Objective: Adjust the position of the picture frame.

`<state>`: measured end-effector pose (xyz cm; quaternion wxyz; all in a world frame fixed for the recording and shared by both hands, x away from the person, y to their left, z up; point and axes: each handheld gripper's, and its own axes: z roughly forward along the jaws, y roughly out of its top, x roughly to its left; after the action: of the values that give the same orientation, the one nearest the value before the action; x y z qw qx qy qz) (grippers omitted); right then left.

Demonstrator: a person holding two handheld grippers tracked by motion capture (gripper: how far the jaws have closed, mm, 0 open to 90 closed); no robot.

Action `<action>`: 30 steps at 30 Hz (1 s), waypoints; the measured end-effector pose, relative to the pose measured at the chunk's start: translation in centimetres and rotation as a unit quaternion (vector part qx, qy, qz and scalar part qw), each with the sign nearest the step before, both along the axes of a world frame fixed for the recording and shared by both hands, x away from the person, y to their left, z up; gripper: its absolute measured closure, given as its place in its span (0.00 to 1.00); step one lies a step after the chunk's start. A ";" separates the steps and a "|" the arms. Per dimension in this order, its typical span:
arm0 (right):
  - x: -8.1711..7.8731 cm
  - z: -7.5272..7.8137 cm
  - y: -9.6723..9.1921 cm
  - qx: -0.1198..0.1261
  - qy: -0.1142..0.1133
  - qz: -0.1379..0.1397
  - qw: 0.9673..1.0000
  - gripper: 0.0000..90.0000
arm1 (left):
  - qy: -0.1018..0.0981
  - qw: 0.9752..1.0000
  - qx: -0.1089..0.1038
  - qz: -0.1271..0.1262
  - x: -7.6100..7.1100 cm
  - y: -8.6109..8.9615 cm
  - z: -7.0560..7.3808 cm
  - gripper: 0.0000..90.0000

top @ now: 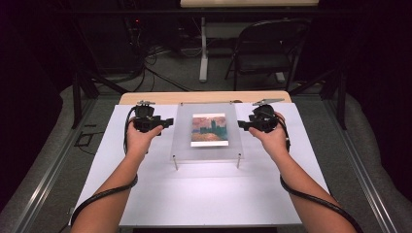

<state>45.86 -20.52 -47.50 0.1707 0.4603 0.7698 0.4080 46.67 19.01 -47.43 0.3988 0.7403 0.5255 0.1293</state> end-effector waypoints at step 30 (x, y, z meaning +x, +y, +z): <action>4.0 -2.7 1.2 0.011 0.017 -0.035 0.999 0.47 | 0.025 1.000 -0.006 -0.003 3.5 -2.6 -2.8 0.42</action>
<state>49.89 -19.37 -50.16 0.1664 0.4955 0.7514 0.4027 50.12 16.36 -50.21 0.3901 0.7426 0.5338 0.1067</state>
